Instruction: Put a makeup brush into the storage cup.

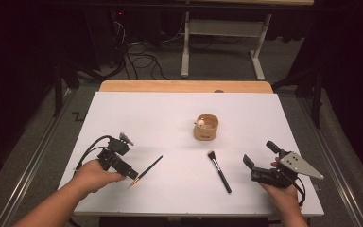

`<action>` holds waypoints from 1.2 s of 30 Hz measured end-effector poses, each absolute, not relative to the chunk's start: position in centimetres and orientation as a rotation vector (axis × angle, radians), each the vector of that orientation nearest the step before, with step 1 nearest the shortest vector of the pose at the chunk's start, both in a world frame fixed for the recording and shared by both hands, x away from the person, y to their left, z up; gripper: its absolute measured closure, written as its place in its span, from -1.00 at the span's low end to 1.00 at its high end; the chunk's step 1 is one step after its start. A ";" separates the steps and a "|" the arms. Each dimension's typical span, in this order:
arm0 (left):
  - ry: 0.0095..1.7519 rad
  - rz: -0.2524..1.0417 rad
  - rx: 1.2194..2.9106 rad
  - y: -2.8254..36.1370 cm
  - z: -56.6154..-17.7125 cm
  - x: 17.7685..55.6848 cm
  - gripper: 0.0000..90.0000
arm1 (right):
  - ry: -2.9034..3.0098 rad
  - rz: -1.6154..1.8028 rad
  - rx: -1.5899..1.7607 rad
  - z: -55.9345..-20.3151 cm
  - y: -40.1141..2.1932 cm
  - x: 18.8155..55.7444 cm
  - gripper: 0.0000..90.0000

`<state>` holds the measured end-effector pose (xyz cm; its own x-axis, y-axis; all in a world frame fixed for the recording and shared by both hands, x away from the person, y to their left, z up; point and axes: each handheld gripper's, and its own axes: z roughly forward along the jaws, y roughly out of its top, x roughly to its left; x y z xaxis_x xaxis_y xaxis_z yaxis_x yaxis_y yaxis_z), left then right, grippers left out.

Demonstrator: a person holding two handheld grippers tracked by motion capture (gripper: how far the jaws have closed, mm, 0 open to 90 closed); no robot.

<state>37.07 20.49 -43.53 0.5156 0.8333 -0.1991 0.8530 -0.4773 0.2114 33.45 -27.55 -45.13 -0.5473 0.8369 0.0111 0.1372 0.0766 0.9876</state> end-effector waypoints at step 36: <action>1.303 -0.018 2.566 16.4 -44.9 36.8 0.14 | 1.768 1.524 0.962 -45.0 -27.6 33.4 -0.96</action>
<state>36.78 16.36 -44.87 0.5971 0.7917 -0.1292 0.7950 -0.5627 0.2267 33.41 -27.60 -45.04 -0.5520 0.8337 0.0124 0.1356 0.0751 0.9879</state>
